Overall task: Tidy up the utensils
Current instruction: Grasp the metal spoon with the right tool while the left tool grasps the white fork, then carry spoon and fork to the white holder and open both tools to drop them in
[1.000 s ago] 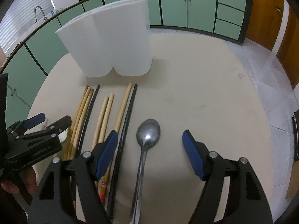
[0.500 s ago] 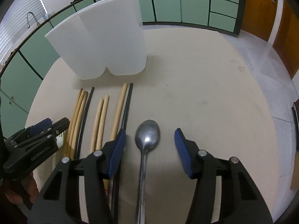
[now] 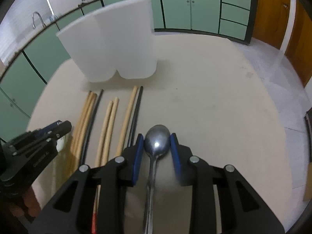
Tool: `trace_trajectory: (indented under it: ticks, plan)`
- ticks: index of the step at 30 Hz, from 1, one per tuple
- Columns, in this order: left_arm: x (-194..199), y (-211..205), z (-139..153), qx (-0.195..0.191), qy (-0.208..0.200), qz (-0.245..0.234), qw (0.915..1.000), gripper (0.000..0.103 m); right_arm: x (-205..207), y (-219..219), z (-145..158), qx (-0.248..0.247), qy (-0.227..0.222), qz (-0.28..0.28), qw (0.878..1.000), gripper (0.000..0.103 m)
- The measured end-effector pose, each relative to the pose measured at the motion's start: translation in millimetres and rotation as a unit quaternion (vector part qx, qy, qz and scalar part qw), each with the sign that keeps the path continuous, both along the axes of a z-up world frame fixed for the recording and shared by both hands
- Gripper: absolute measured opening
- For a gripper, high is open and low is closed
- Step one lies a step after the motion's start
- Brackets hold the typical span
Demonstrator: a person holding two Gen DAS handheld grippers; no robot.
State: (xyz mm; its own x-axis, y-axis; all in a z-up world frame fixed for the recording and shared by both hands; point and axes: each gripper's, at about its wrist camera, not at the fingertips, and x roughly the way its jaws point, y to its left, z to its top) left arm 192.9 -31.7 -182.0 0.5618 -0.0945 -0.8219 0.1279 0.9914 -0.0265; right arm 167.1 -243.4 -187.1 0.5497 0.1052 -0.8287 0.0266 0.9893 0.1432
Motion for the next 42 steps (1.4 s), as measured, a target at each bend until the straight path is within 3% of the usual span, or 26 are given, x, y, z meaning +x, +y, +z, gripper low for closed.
trace_trajectory:
  ticks: [11, 13, 17, 18, 19, 20, 33, 37, 42]
  plan:
    - [-59, 20, 48, -0.054, -0.108, 0.009, 0.9926, 0.019, -40, -25, 58, 0.047, -0.112, 0.028, 0.992, 0.027]
    - [-44, 46, 56, -0.060, -0.121, 0.009, 0.9908, 0.019, -45, -26, 72, 0.054, -0.131, 0.031, 0.989, 0.026]
    - [-52, 53, 75, -0.070, -0.152, 0.007, 0.9859, 0.019, -53, -27, 93, 0.068, -0.164, 0.036, 0.984, 0.026]
    - [-54, 53, 80, -0.073, -0.157, 0.005, 0.9849, 0.019, -52, -30, 96, 0.069, -0.168, 0.036, 0.983, 0.020]
    - [-55, 52, 84, -0.075, -0.162, 0.003, 0.9839, 0.019, -53, -30, 100, 0.072, -0.172, 0.038, 0.982, 0.005]
    - [-57, 52, 88, -0.077, -0.168, 0.002, 0.9828, 0.019, -52, -30, 104, 0.076, -0.173, 0.043, 0.981, 0.001]
    - [-50, 45, 107, -0.087, -0.180, -0.006, 0.9797, 0.019, -47, -29, 109, 0.074, -0.176, 0.050, 0.980, 0.001]
    - [-40, 47, 129, -0.100, -0.203, -0.012, 0.9739, 0.019, -42, -25, 130, 0.074, -0.201, 0.068, 0.974, 0.001]
    - [-15, 51, 173, -0.128, -0.247, -0.017, 0.9604, 0.019, -24, -24, 169, 0.080, -0.241, 0.088, 0.963, 0.001]
